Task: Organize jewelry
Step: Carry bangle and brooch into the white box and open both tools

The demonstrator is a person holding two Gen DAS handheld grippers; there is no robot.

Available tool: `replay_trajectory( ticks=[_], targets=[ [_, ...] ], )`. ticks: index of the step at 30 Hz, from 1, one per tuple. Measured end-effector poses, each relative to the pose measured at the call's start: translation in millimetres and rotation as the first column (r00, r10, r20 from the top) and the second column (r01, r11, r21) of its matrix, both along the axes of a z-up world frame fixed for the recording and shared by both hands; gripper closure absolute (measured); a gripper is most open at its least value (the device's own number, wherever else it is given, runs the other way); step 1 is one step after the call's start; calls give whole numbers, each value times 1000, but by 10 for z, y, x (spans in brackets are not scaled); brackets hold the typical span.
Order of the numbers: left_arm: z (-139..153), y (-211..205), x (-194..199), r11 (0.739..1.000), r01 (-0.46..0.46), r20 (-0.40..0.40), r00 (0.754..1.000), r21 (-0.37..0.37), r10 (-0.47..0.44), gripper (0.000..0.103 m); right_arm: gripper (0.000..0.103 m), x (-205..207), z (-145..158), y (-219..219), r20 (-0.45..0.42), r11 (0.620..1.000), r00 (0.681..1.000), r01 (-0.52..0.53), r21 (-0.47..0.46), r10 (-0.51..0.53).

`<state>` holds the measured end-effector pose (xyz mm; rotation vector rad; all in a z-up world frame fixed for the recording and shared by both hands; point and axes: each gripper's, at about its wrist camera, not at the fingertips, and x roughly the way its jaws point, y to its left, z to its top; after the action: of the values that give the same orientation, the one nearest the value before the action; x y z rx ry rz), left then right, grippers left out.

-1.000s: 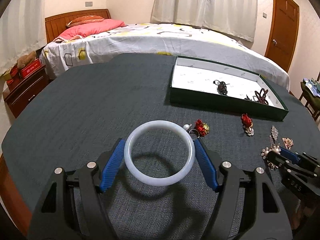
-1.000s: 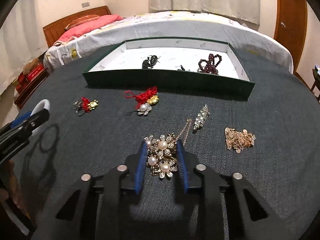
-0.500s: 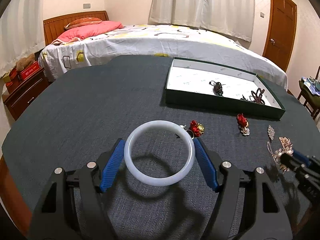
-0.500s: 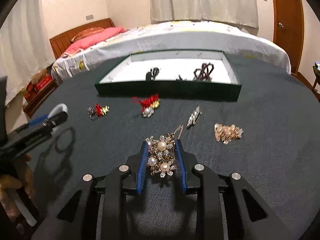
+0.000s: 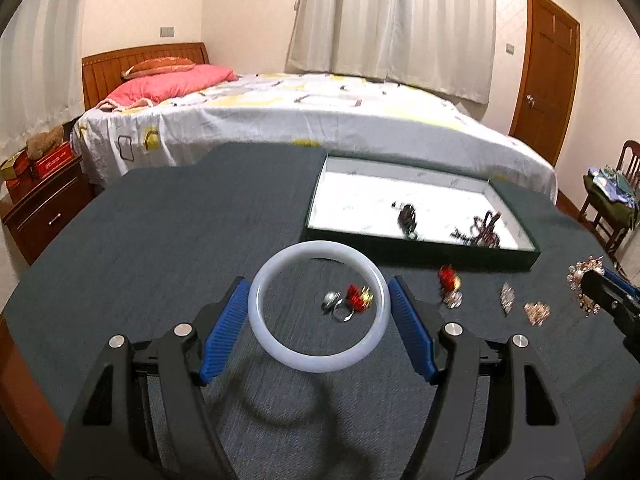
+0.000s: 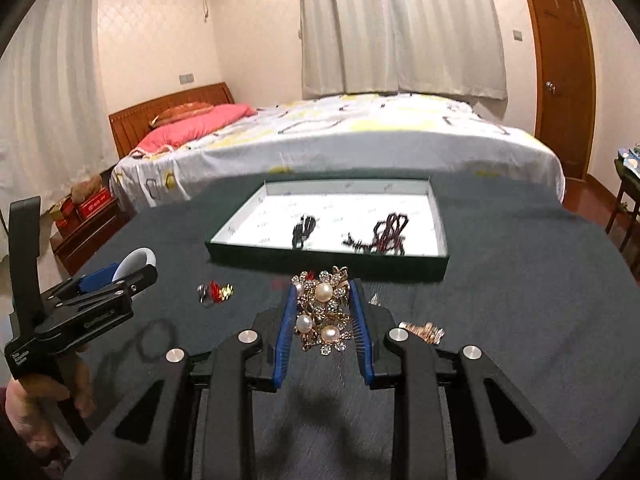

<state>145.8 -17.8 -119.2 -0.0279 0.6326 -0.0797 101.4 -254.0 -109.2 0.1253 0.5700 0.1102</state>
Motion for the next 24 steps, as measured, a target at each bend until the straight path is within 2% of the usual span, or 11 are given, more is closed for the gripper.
replay_trajectory(
  ticks=[11, 20, 24],
  targets=[
    [357, -198, 328, 998, 46, 81, 996, -42, -43, 34, 76, 339, 304, -130, 110, 1000, 994, 26, -4, -25],
    [537, -509, 914, 994, 101, 158, 983, -49, -92, 34, 76, 871, 544, -99, 207, 1000, 978, 20, 2, -20],
    [467, -623, 1230, 993, 113, 169, 980, -41, -104, 34, 76, 1181, 500, -54, 227, 1000, 974, 21, 16, -24]
  ],
)
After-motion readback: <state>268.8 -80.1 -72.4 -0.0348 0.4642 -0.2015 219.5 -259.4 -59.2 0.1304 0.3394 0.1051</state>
